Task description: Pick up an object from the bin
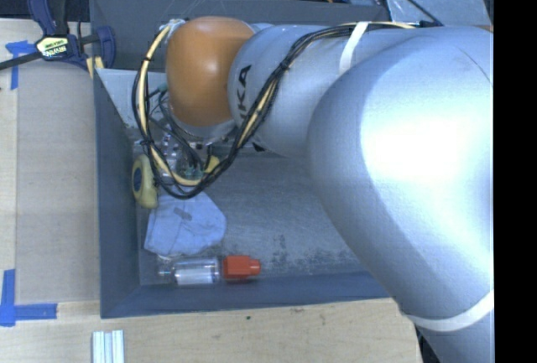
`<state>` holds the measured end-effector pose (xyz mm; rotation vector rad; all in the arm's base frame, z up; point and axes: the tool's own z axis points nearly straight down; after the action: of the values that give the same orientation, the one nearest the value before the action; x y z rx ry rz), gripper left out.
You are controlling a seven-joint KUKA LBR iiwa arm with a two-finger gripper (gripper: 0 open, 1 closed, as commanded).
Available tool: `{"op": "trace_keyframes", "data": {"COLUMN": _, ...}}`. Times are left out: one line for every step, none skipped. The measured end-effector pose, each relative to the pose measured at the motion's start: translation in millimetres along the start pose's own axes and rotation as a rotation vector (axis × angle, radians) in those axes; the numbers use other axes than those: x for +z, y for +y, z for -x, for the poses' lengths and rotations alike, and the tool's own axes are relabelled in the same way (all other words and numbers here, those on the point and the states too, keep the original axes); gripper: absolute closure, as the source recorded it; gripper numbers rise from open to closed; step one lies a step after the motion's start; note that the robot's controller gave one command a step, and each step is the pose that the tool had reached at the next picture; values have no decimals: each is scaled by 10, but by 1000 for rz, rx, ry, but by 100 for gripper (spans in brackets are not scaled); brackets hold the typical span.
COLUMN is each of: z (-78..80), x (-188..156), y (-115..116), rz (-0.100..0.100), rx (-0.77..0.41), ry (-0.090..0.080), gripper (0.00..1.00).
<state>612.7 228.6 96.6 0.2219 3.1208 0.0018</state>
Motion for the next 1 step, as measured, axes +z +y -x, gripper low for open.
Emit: {"op": "trace_keyframes", "data": {"z": 0, "x": 0, "y": -1, "rz": 0, "rx": 0, "ry": 0, "gripper": 100}}
